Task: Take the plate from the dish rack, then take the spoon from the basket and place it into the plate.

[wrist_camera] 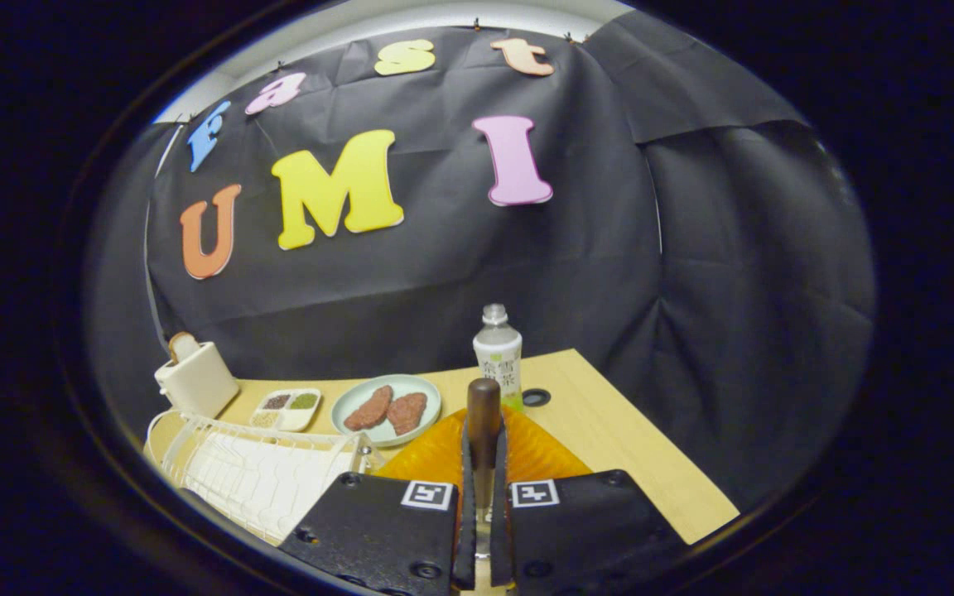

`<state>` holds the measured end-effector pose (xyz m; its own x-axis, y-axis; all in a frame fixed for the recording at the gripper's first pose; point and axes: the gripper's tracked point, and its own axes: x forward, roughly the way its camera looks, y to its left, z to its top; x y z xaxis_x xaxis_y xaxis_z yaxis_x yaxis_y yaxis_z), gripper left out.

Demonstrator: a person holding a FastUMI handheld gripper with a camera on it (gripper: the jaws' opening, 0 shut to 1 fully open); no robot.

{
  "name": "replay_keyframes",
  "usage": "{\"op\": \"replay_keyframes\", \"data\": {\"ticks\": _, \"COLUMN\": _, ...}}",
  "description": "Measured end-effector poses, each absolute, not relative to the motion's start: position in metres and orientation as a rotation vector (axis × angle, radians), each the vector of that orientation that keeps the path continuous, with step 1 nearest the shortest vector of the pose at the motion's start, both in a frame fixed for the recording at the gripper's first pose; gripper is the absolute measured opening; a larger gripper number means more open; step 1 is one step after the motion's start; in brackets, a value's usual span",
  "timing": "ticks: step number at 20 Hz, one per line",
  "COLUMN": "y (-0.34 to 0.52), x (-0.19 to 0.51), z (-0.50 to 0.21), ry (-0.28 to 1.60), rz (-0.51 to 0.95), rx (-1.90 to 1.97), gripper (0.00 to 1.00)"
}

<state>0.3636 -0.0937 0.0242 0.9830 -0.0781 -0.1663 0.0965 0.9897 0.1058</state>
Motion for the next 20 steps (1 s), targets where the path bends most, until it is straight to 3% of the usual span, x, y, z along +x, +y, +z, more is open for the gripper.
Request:
{"op": "replay_keyframes", "data": {"ticks": 11, "y": -0.050, "x": 0.215, "z": 0.070, "ry": 0.020, "rz": -0.091, "rx": 0.087, "gripper": 0.12}}
{"op": "replay_keyframes", "data": {"ticks": 20, "y": 0.041, "x": 0.138, "z": -0.028, "ry": 0.034, "rz": -0.033, "rx": 0.114, "gripper": 0.12}}
